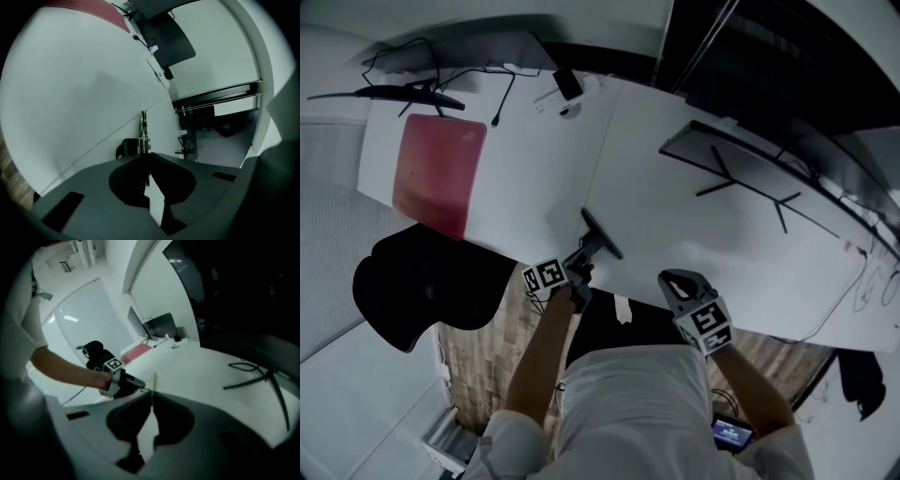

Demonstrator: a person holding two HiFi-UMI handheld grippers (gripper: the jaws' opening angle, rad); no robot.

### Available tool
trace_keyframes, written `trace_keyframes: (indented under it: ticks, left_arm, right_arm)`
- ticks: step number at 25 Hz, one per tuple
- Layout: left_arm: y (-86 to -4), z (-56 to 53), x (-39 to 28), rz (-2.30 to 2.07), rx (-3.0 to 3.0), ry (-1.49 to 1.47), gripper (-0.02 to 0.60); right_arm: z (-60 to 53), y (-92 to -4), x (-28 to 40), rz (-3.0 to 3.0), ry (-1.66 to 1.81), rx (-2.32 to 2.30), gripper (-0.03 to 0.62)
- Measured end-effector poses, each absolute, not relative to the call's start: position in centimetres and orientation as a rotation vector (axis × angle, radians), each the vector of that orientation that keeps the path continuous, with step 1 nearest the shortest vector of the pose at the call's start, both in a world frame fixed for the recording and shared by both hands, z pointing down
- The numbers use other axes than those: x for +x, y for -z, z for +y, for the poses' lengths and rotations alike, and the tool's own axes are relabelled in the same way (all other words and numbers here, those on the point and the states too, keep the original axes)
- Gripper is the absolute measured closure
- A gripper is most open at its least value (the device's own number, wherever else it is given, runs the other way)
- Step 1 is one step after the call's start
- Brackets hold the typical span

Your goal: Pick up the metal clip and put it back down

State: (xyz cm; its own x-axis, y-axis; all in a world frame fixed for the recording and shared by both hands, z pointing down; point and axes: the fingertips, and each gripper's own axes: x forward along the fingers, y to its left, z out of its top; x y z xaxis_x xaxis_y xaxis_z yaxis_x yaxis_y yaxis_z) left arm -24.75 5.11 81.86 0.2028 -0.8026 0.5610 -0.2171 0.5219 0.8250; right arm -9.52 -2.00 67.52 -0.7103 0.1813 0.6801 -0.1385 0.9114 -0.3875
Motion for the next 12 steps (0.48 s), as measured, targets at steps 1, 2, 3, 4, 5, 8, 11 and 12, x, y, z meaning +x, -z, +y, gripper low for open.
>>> trace_keyframes:
  ticks: [1,2,3,4,5,8,11,12]
  left_arm:
    - [-81.7,5.1,-24.7,-1.343,0.992,0.511,0.549]
    - [-81.5,5.1,-24.7,-1.344,0.997,0.503,0.549]
    - [-81.3,5.1,-24.6,-1.345,1.001,0.495,0.549]
    - [-81.0,5.1,-24.5,-1.344,1.003,0.486,0.549]
    - [-80.7,5.1,-24.3,-1.344,1.009,0.476,0.549]
    - [-79.7,4.7,-23.9,-1.346,1.046,0.438,0.549]
    - [-78.5,4.4,-23.2,-1.345,1.085,0.395,0.549]
    - [-78.0,4.3,-22.9,-1.343,1.095,0.387,0.549]
  right_arm:
    - [-2.1,-67.4,-9.4,-2.303,-0.537,-0.028,0.557]
    - [-2.2,-67.3,-9.3,-2.308,-0.541,-0.022,0.557]
    - [-2.3,-67.2,-9.2,-2.314,-0.547,-0.012,0.556]
    - [-2.4,-67.1,-9.0,-2.319,-0.550,-0.003,0.557]
    - [-2.5,-67.1,-8.9,-2.324,-0.550,0.004,0.557]
    - [-2.9,-67.0,-8.3,-2.343,-0.542,0.022,0.557]
    - [-3.4,-66.7,-7.7,-2.363,-0.549,0.051,0.557]
    - [-3.5,-66.5,-7.4,-2.367,-0.549,0.060,0.557]
